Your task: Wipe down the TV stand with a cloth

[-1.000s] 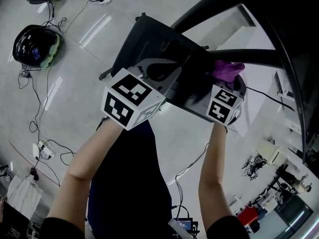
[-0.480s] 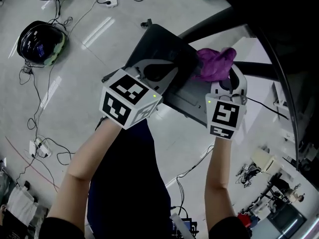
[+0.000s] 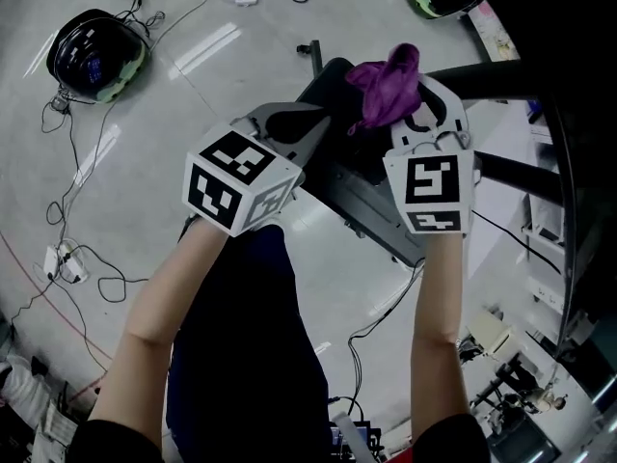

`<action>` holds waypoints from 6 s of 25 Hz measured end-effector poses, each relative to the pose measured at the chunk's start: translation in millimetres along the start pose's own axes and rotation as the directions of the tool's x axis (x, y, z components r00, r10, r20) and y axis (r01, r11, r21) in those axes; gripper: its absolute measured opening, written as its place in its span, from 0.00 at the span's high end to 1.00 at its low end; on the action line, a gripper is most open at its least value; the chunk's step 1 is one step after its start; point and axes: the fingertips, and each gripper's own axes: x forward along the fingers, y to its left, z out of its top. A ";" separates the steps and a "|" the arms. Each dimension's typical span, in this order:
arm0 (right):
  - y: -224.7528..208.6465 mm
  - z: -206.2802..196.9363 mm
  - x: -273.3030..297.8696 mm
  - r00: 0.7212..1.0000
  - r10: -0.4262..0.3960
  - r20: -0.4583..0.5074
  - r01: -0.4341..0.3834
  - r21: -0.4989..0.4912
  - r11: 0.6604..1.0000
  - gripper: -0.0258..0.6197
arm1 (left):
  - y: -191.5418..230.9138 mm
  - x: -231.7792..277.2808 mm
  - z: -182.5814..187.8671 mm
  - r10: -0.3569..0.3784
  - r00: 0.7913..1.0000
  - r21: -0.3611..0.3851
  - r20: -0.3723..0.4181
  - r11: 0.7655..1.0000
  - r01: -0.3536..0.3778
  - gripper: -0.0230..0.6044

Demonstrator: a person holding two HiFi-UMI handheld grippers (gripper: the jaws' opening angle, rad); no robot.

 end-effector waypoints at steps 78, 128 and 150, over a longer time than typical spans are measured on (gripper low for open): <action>147.3 -51.7 75.3 0.580 0.448 -0.680 -0.679 -0.100 0.727 0.84 | 63.8 -54.5 -57.0 0.129 0.989 -0.088 -0.069 0.987 -0.135 0.95; 11.3 -146.9 18.1 0.917 0.368 -0.154 -0.301 0.341 0.891 0.84 | -12.7 8.6 -42.1 0.026 0.997 0.009 -0.068 1.000 -0.025 0.95; 22.4 -204.6 8.0 0.876 0.420 -0.235 -0.295 0.428 0.855 0.84 | -54.3 25.5 -36.6 -0.064 0.995 0.057 -0.073 0.996 0.069 0.95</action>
